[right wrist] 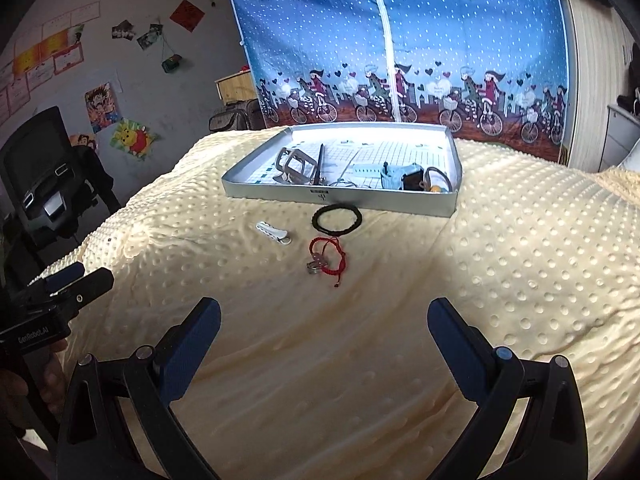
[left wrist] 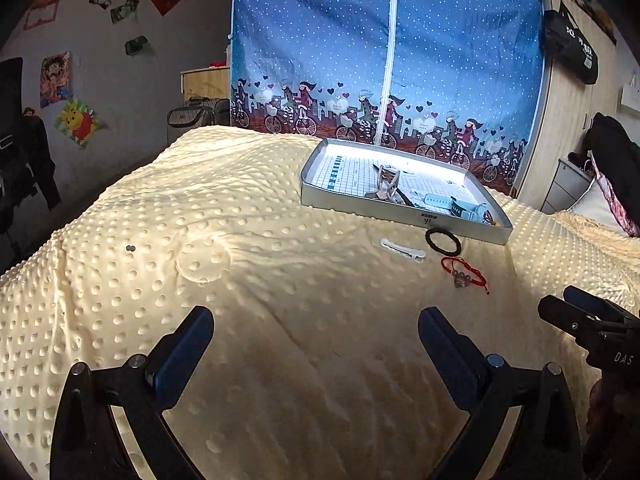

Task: Organize jewelry
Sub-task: 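Withdraw both tools from the tray toward the red bracelet and white clip, then grasp the red bracelet with the right tool while the left grasps the white clip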

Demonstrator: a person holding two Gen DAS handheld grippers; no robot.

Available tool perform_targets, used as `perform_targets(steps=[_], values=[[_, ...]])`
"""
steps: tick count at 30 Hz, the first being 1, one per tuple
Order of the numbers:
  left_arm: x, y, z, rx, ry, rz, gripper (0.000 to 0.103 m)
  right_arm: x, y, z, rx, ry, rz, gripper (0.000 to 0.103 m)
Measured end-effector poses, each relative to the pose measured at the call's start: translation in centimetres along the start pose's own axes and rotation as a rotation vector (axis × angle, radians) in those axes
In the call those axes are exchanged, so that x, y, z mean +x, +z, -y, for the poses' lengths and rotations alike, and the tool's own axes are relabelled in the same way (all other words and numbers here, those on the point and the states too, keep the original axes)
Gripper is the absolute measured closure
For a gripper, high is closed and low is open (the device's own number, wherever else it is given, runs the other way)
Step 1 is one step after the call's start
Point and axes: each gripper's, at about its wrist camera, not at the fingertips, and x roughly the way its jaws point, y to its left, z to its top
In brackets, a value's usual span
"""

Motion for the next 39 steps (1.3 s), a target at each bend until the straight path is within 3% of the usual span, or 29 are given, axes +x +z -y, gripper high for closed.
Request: perform_targets(steps=[9,16,19,24,28,32,36,39], values=[[3.1,2.1,1.2,0.040,-0.102,-0.061,0.000,3.0,0.5,1.2,0.061,0.040,-0.029,0.004],[7.0,3.9,2.9,0.026,-0.206,-0.128,0.002,5.3,1.4,1.2,-0.006,0.015,-0.040,0.034],[8.7,4.4,3.7,0.010,-0.237,-0.146,0.013,6.3,1.5,1.4,-0.017,0.036,-0.065,0.049],[11.2,5.2,4.9,-0.014,-0.289,-0.188,0.029,8.4,1.4,1.4,-0.029,0.095,-0.120,0.065],[13.1,5.6,5.8,-0.026,-0.331,-0.219,0.036,9.7,1.1,1.2,-0.031,0.126,-0.149,0.072],[14.9,5.6,6.3,-0.042,-0.341,-0.270,0.039,10.9,1.5,1.1,-0.040,0.144,-0.159,0.072],[16.5,5.4,6.6,-0.061,-0.334,-0.307,0.042,11.7,2.1,1.7,-0.015,0.164,-0.157,0.087],[17.3,5.4,6.6,-0.079,-0.331,-0.324,0.042,11.7,2.1,2.5,0.026,0.182,-0.147,0.091]])
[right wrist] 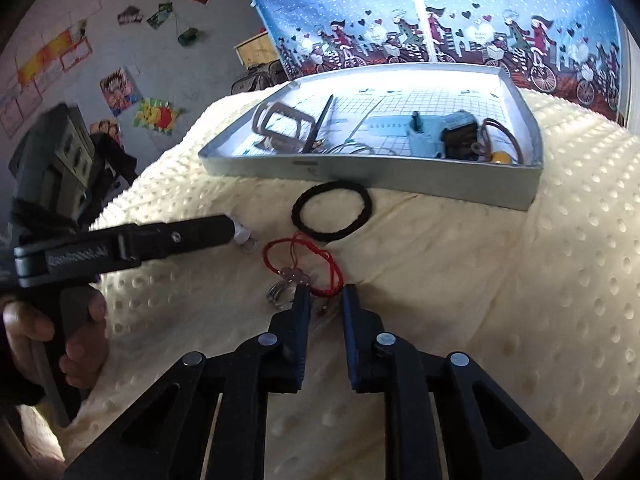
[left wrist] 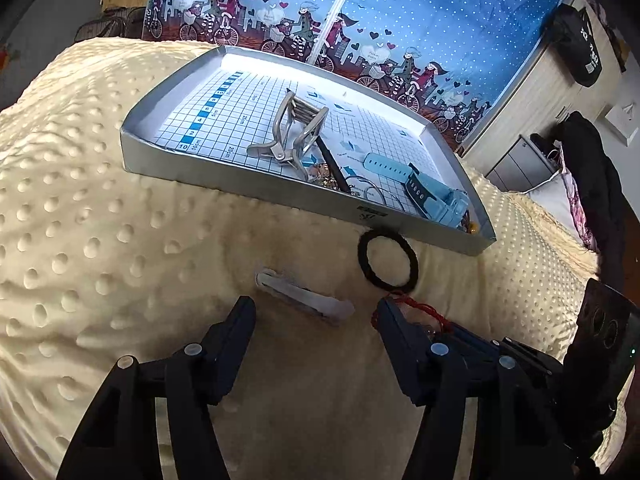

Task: Organize jewelry
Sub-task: 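Grasp the red bracelet with the right tool while the left grasps the white clip, then lower the red bracelet and white clip into the tray with both tools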

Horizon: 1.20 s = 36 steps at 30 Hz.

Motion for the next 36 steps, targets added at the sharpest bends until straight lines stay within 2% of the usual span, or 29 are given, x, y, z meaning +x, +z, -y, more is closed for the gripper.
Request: perform_targets(steps=[6,8,12,16,20,23,25,26,36], values=[[1.5,0.6,-0.7,-0.069,-0.021,0.001,0.043,-0.2,-0.1,0.5,0.025,-0.003,0.022,0.092],[1.8,0.6,-0.9,-0.082,-0.014,0.002,0.051,-0.3,0.0,0.7,0.025,-0.007,0.028,0.092],[1.7,0.2,-1.3,-0.094,-0.019,0.013,0.056,-0.1,0.2,1.3,0.040,0.004,0.023,0.092],[1.6,-0.3,-1.7,-0.110,-0.042,0.023,0.070,-0.1,0.0,1.7,0.050,0.015,0.014,0.092],[1.7,-0.4,-2.1,-0.127,-0.062,0.017,0.077,0.3,0.0,1.8,0.059,0.005,-0.004,0.090],[1.9,-0.5,-2.6,-0.153,-0.073,0.014,0.083,0.3,0.0,1.9,0.059,-0.021,-0.004,0.080],[1.9,-0.5,-3.0,-0.174,-0.079,0.013,0.086,0.1,0.1,1.9,0.062,-0.028,0.006,0.070],[1.9,-0.5,-3.2,-0.181,-0.081,0.013,0.088,0.1,0.1,2.0,0.062,-0.029,0.009,0.068],[2.1,-0.6,-3.1,-0.178,-0.078,0.017,0.088,1.6,1.1,1.2,-0.032,-0.002,0.005,0.068]])
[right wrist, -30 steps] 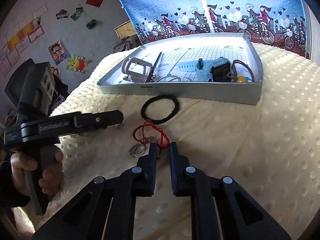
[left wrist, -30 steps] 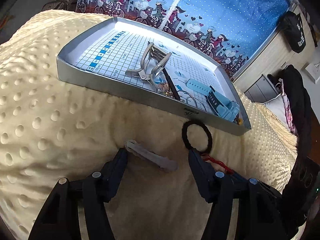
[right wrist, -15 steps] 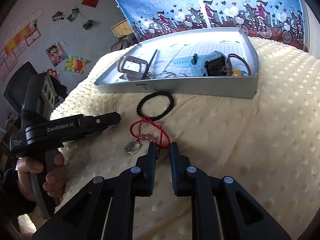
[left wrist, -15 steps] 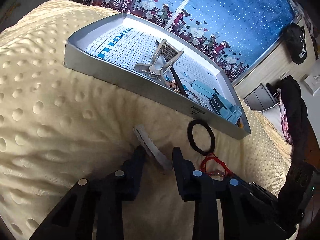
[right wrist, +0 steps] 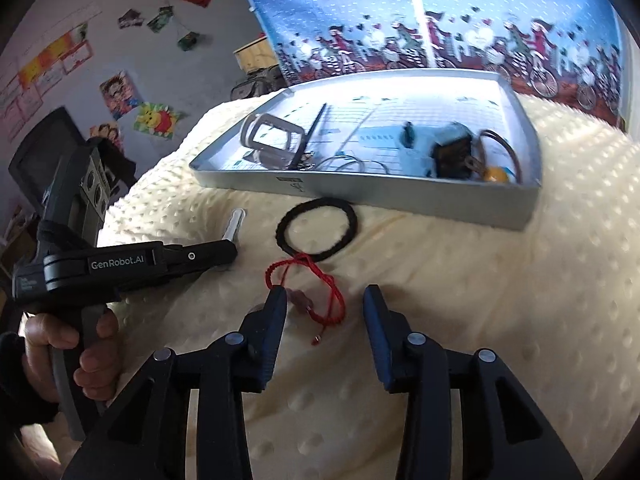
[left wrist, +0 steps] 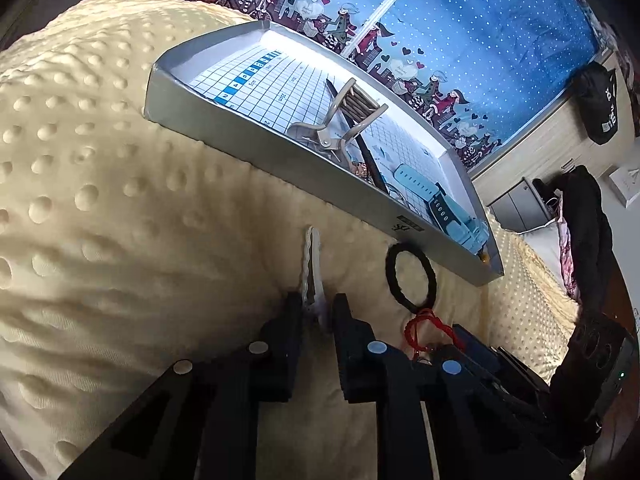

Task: Organize jewelry
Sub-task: 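Lower the red bracelet and white clip into the tray with both tools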

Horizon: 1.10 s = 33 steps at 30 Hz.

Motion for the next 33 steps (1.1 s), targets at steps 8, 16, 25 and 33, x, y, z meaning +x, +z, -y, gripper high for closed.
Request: perform_targets(steps=[8,16,25,33], values=[[-0.2,-0.2,0.5,0.042,0.007,0.022,0.088,-0.9,-0.2,-0.7,-0.041,0.007,0.019,0.095],[-0.9,-0.4,1.6,0.109,-0.007,0.058,0.088,-3.2,-0.1,-1.3,-0.096,-0.019,0.137,0.095],[-3.3,0.0,5.2,0.237,-0.051,0.200,0.088,-5.2,1.5,0.0,-0.103,-0.104,0.276,0.095],[-1.0,5.5,9.6,0.312,-0.011,0.204,0.088,-5.3,4.1,4.1,0.025,-0.198,0.346,0.095]])
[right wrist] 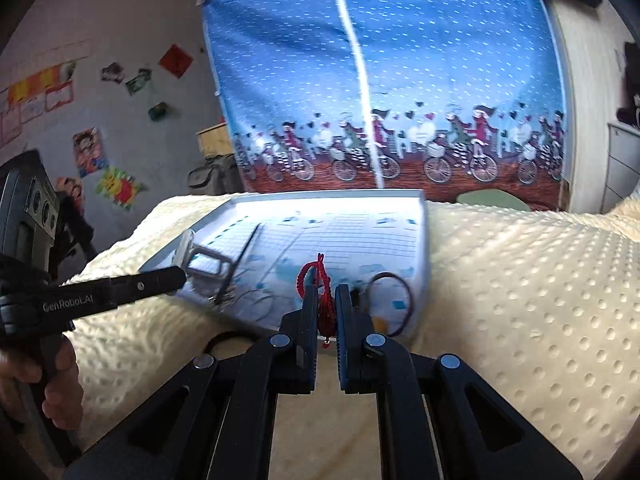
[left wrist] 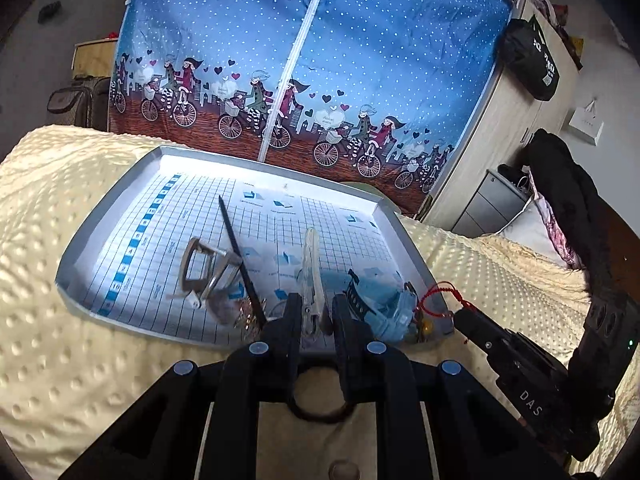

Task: Organize jewelry
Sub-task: 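Lower the red bracelet and white clip into the tray with both tools, then withdraw both tools from the tray toward the black hair tie and silver ring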

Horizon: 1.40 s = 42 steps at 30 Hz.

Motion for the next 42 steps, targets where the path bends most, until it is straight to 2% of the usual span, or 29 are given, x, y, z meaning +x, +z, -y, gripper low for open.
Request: perform_targets(steps=[3,7,13,16,21,24,26,27,29,31,33,34,35,38,42], values=[[2.0,0.5,0.3,0.021,0.018,-0.069,0.088,0.8,-0.1,1.5,0.039,-0.028,-0.027,0.095],[3.3,0.2,0.8,0.087,0.042,-0.102,0.088,1.2,-0.1,2.3,0.046,-0.045,-0.030,0.095],[4.9,-0.7,0.3,0.062,0.048,-0.173,0.088,2.7,-0.1,2.4,0.035,-0.073,-0.064,0.095],[4.8,-1.2,0.3,0.080,0.036,-0.158,0.088,3.0,-0.6,2.6,0.038,-0.071,-0.090,0.095],[4.8,-1.0,0.1,0.047,0.026,-0.166,0.088,2.7,-0.6,2.6,0.035,-0.080,-0.082,0.094],[4.4,-1.1,0.1,0.043,0.021,-0.165,0.086,2.4,-0.7,2.4,0.030,-0.085,-0.078,0.086],[3.9,-1.2,0.2,0.052,0.017,-0.149,0.076,2.0,-0.6,2.2,0.025,-0.089,-0.060,0.061],[3.4,-1.3,0.3,0.053,0.017,-0.137,0.072,1.7,-0.5,2.1,0.024,-0.096,-0.046,0.057],[2.2,-1.6,0.3,0.037,0.008,-0.107,0.050,1.1,-0.4,2.2,0.023,-0.098,-0.021,0.056],[0.9,-1.8,0.1,0.015,-0.001,-0.065,0.034,0.7,-0.1,2.3,0.020,-0.112,-0.013,0.056],[-0.7,-2.0,0.1,-0.002,-0.006,-0.019,0.027,0.0,0.1,2.4,0.023,-0.131,0.000,0.056],[-1.5,-2.0,0.1,-0.005,-0.005,-0.004,0.022,-0.4,0.3,2.4,0.027,-0.138,0.007,0.052],[-2.2,-2.1,0.3,-0.006,0.005,0.009,0.016,-0.9,0.4,2.5,0.031,-0.146,0.017,0.046],[-4.6,-2.3,0.7,-0.002,0.047,0.070,0.006,-2.8,1.0,2.2,0.032,-0.151,0.065,0.032],[-8.4,-2.7,1.2,0.006,0.088,0.165,0.001,-6.1,1.7,0.9,0.015,-0.129,0.144,0.015]])
